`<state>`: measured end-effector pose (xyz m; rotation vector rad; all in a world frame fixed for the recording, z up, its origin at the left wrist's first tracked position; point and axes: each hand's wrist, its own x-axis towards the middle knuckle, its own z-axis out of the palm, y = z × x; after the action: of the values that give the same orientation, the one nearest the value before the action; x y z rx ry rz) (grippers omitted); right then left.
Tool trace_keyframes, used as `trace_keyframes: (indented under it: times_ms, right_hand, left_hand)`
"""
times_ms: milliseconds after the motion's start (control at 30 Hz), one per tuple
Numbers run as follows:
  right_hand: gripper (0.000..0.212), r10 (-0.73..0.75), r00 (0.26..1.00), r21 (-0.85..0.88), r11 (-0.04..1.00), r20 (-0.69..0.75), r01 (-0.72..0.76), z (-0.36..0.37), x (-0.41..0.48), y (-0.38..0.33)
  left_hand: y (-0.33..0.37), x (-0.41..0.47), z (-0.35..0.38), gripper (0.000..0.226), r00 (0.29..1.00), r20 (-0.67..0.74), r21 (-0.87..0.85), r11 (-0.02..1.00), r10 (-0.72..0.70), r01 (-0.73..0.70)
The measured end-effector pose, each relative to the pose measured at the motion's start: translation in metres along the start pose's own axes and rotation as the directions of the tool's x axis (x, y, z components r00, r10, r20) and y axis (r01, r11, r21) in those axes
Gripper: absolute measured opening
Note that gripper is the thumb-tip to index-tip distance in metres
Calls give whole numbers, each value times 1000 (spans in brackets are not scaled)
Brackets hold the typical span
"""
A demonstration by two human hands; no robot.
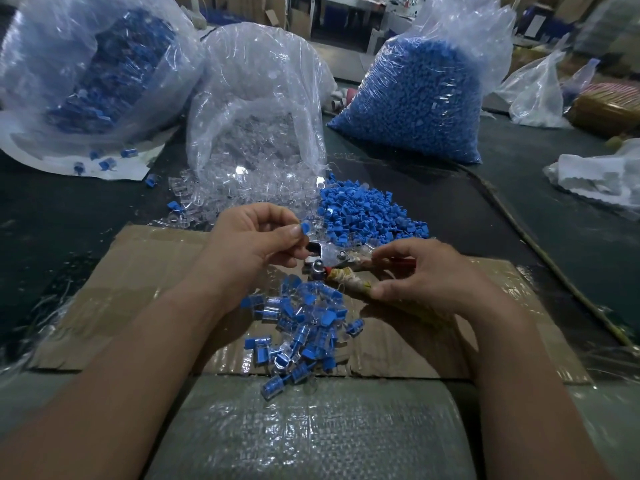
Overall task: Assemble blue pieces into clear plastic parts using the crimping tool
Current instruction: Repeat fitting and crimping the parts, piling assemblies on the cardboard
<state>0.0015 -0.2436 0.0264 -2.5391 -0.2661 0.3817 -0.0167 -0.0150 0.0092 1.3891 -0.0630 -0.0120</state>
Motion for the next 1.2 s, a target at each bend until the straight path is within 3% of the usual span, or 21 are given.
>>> trace_keyframes:
  times_ms: [100, 167, 333, 567, 867, 1200]
  right_hand:
    - [82, -39, 999, -191, 981, 37, 45, 6, 4, -1]
    - [84, -57, 998, -244, 968, 4, 57, 9, 4, -4]
    - [55, -60, 997, -227, 973, -43, 48, 8, 1, -11]
    - [19, -117, 982, -404, 914, -151, 47, 20, 6, -17]
    - [26, -209, 923, -189, 970, -324, 153, 17, 5, -15]
    - [29, -260, 931, -156, 962, -255, 225, 23, 5, -18]
  left_hand:
    - [-1, 1, 0, 5, 1000, 0, 8, 1000, 5, -5]
    - [-2, 1, 0, 5, 1000, 2, 16, 1000, 10, -10]
    - [-3, 0, -2, 9, 1000, 0, 44, 999, 11, -11]
    - [-1, 0, -2, 12, 1000, -24, 43, 999, 8, -7]
    - [-2, 0, -2, 12, 996, -72, 60, 997, 50, -45]
    - [2, -2, 5, 17, 985, -101, 177, 977, 142, -123]
